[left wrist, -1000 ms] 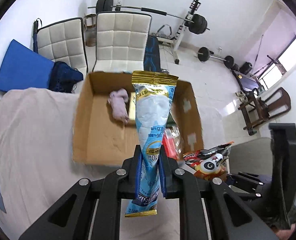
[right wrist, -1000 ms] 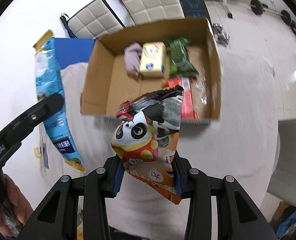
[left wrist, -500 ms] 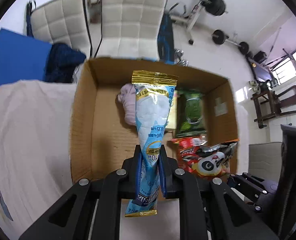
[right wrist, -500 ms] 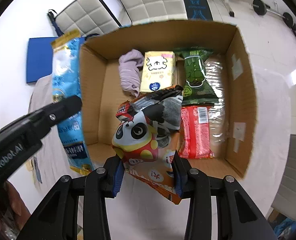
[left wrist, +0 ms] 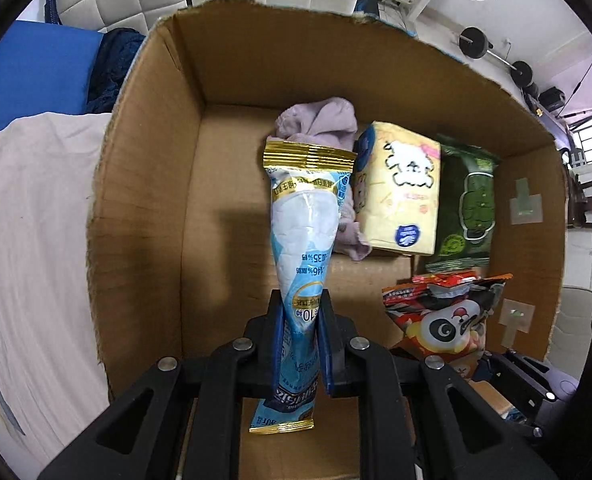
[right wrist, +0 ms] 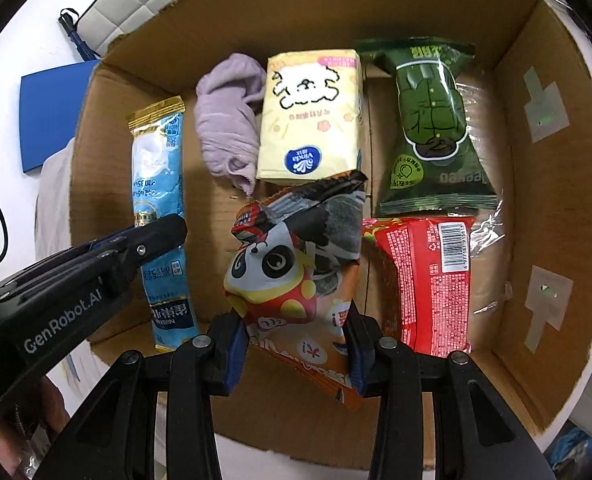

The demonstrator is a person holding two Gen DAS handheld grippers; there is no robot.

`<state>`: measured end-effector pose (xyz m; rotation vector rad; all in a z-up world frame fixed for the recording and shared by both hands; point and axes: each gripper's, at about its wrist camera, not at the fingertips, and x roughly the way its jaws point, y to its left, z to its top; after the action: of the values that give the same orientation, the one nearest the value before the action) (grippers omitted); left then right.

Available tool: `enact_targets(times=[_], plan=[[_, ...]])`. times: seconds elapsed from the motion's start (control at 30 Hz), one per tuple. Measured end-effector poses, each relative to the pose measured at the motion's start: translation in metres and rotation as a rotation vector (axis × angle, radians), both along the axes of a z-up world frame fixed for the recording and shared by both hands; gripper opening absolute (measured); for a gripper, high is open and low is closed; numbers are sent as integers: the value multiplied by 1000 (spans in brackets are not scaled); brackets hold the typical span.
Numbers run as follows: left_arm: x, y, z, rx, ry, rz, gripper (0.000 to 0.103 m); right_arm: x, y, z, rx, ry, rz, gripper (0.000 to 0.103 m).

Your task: Organize soft objects

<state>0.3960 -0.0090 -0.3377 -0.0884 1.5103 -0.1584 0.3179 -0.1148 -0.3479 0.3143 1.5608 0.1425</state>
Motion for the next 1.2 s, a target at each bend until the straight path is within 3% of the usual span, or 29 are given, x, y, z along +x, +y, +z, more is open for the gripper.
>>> enact_targets(times=[0.2, 0.27, 0.53, 0.6, 0.73, 0.83, 0.9, 1.2], plan=[[0, -2, -3, 27, 16, -9, 16, 6, -3, -9, 5, 22, 10, 45], [1, -2, -3, 68, 30, 0, 17, 9, -4, -10, -2, 35, 12, 50], [1, 8, 25, 93, -38, 22, 27, 6, -4, 0, -46, 11, 24, 70], [-3, 10, 35, 94, -62, 27, 34, 6, -9, 9, -77, -7, 23, 78], [-11, 13, 55, 95, -110, 31, 53, 2, -17, 20, -122, -23, 31, 82], [-18, 10, 67, 93, -139, 30, 74, -3, -24, 31, -162, -48, 30, 96], [-22, 8, 71, 101, -152, 28, 91, -8, -26, 39, -182, -56, 27, 100], [-46, 6, 94, 124, -213, 43, 99, -32, -38, 68, -264, -129, 0, 103]])
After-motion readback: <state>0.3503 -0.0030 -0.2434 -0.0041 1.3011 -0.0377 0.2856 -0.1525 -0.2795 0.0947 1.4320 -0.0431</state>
